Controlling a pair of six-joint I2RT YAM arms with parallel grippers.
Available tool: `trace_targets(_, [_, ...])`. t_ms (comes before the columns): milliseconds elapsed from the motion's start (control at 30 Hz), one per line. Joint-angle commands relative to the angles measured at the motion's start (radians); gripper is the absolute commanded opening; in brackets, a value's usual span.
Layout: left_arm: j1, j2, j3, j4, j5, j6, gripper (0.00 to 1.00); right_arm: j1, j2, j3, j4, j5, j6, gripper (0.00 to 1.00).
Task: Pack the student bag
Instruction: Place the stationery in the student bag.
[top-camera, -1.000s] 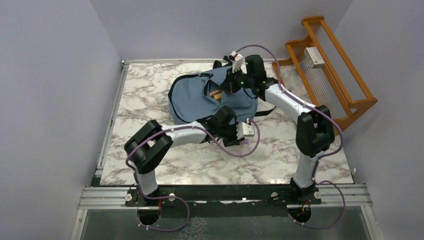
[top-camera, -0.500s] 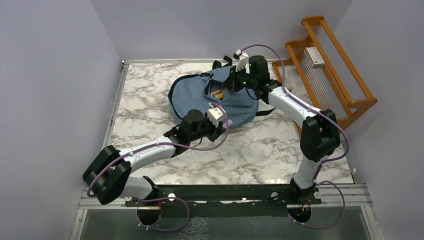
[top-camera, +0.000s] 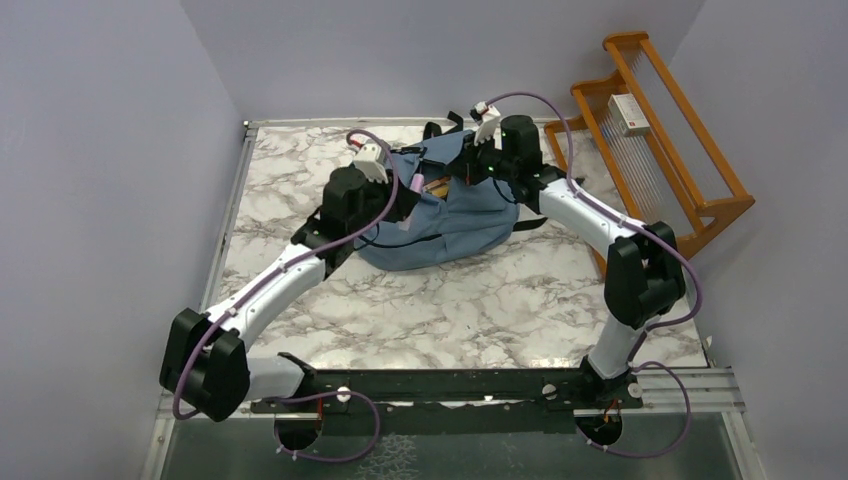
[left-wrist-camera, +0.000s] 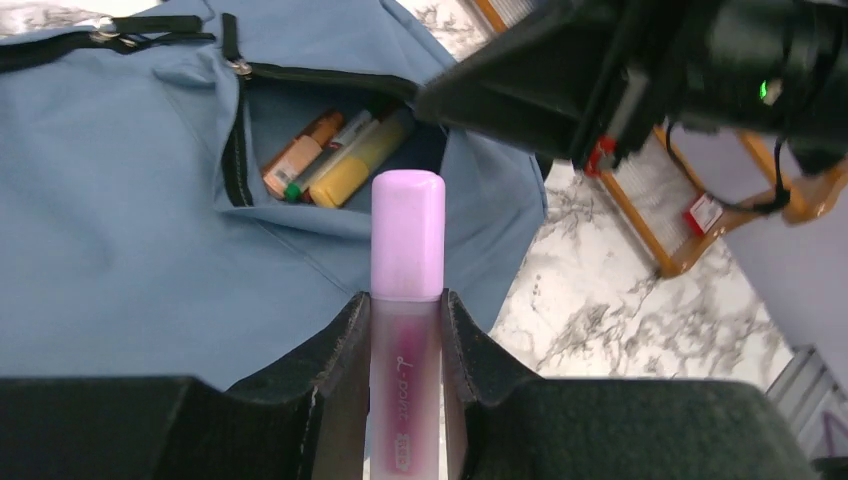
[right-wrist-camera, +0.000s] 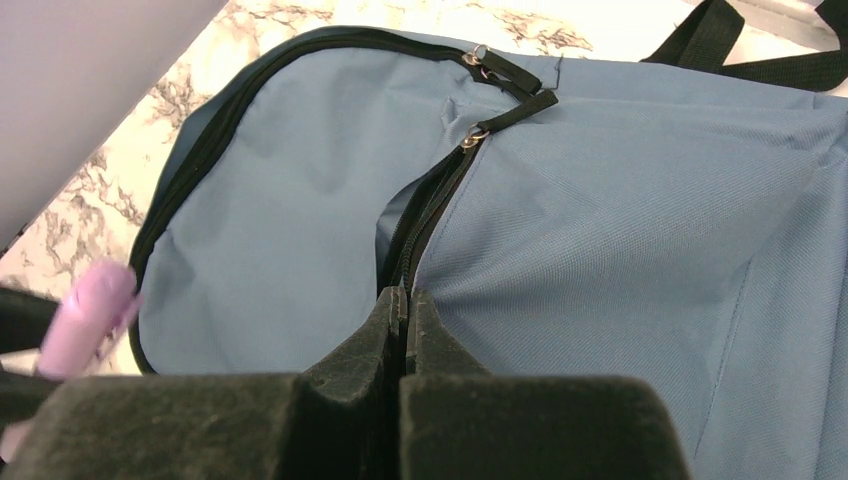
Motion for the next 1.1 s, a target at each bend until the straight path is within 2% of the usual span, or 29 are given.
trace_targets(0, [0.074,0.070,0.134,-0.173,0.115,-0.145,0.00,0.006,-0.073,-0.008,0.097,-0.016,-0.022,0.01])
trace_targets(200, [0.130,0.198,0.283,-0.307,0.242,-0.260,0.00,0.007,-0.083,-0.023,0.097,-0.001,-0.030,0.01])
trace_targets(333, [0.134,0.277,0.346,-0.368,0.290,-0.277,0.00,0.006,-0.089,-0.026,0.095,0.002,-0.035,0.01])
trace_targets(600, [0.134,0.413,0.469,-0.442,0.318,-0.260,0.00,0.006,-0.097,-0.043,0.108,-0.012,-0.036,0.01])
trace_targets(1067, [0.134,0.646,0.712,-0.454,0.292,-0.273,0.00,0.010,-0.104,-0.066,0.132,-0.059,-0.022,0.01])
